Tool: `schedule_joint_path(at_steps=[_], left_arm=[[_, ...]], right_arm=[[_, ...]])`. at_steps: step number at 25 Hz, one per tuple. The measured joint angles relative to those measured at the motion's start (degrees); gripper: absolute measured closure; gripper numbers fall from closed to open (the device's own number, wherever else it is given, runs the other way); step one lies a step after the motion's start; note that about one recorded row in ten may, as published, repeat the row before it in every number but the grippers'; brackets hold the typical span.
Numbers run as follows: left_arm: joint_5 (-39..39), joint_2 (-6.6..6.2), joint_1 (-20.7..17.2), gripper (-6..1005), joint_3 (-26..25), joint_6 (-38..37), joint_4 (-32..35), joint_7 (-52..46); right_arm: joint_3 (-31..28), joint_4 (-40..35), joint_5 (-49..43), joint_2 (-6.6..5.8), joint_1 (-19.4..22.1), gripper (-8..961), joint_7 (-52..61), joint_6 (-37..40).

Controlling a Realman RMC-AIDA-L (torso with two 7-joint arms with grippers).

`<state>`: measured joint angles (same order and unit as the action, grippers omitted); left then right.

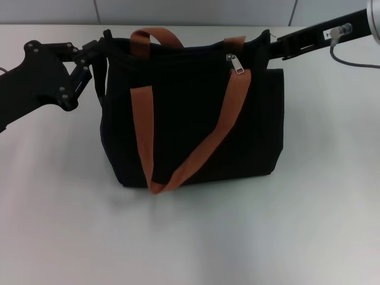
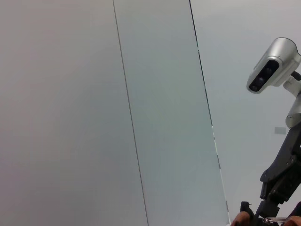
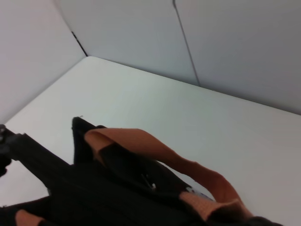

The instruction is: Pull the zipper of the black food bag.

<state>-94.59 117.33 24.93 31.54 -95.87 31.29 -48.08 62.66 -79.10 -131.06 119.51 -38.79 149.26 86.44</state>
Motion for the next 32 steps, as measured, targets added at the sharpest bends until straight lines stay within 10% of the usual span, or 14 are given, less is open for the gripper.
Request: schedule_joint_path(at_steps=[13,22,27,32], left_arm=[[0.0,0.06,0.0,834,0.0,-0.1,0.0,-0.1],[-0.3,0.4,-0.1,828,0.5,-0.3,0.0,-0.2],[-0.4,0.34,-0.4,825,0.6,-0.5,0.0,-1.0],[-0.5,0.13,-0.4,822,0.6,-0.8,0.0,-2.1]], right_arm=[[-13.9,6.5,21.4,-0.39,5.1,845,-13.9,0.1],[-19.4,36.8,54.9,-4.29,10.0,485,-53.3,23.6],[-18.8,47.9,51.3,-5.95,11.2,296,-72.6,33.4],[-18.7,49.0,38.8,-3.8,14.3,191,-86.8,34.9]])
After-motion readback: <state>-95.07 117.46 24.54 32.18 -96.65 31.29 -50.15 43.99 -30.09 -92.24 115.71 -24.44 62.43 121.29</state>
